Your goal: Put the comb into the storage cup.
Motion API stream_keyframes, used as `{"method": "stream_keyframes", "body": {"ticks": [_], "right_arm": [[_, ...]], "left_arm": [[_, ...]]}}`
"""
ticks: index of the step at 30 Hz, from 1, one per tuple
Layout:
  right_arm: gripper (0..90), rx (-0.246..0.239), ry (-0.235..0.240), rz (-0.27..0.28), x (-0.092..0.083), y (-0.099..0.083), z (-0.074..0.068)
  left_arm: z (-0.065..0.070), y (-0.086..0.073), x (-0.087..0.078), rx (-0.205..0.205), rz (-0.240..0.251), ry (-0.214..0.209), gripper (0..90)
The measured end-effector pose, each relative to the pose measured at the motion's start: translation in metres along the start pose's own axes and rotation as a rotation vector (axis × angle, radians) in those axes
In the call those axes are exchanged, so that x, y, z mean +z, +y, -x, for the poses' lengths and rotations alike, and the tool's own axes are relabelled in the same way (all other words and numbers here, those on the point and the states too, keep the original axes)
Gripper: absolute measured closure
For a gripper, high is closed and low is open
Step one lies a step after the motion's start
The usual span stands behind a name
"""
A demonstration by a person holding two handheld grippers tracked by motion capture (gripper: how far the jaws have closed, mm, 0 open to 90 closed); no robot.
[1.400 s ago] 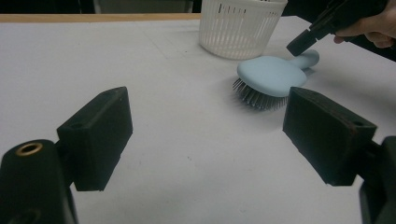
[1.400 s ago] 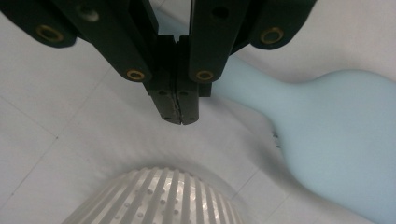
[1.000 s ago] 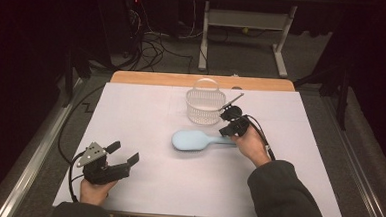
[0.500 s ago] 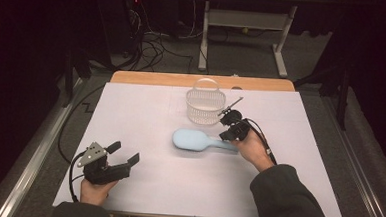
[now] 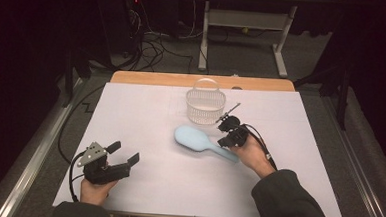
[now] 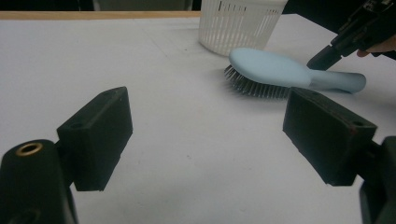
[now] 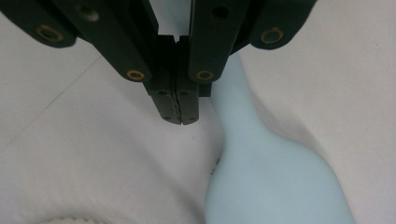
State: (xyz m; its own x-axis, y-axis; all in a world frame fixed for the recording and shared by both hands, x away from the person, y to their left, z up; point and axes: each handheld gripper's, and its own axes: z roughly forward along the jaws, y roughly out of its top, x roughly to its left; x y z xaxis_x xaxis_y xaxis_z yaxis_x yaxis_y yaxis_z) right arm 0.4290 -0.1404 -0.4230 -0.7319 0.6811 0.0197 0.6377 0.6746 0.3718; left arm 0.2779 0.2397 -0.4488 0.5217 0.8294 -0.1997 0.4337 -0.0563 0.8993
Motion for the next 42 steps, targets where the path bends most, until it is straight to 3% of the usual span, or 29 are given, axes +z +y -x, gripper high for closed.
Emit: {"method": "stream_keyframes", "body": {"ticks": [5, 12, 13, 15, 28, 36, 42], "right_arm": [[90.0, -0.025, 0.011, 0.005, 0.001, -0.003, -0.005], [90.0, -0.031, 0.020, 0.013, 0.000, -0.009, -0.012], [90.0, -0.015, 0.020, 0.007, -0.001, -0.009, -0.014], [90.0, -0.038, 0.023, 0.015, 0.000, -0.011, -0.015], [88.2, -0.033, 0.045, 0.015, 0.001, -0.017, -0.023], [69.8, -0.018, 0.007, 0.029, -0.005, -0.019, -0.023], [59.5, 0.006, 0.023, 0.080, -0.015, -0.019, -0.023]], "left_arm": [[0.000, 0.000, 0.000, 0.000, -0.001, -0.001, 15.1], [0.000, 0.000, 0.000, 0.001, -0.001, 0.000, 15.0], [0.000, 0.000, 0.000, 0.000, -0.001, 0.000, 15.0], [0.000, 0.000, 0.000, 0.001, -0.002, 0.000, 15.0], [0.001, 0.000, 0.000, 0.002, -0.006, -0.001, 15.0], [0.000, 0.000, 0.001, -0.004, -0.017, 0.005, 15.1], [0.000, -0.001, 0.001, -0.005, -0.018, 0.007, 15.1]]}}
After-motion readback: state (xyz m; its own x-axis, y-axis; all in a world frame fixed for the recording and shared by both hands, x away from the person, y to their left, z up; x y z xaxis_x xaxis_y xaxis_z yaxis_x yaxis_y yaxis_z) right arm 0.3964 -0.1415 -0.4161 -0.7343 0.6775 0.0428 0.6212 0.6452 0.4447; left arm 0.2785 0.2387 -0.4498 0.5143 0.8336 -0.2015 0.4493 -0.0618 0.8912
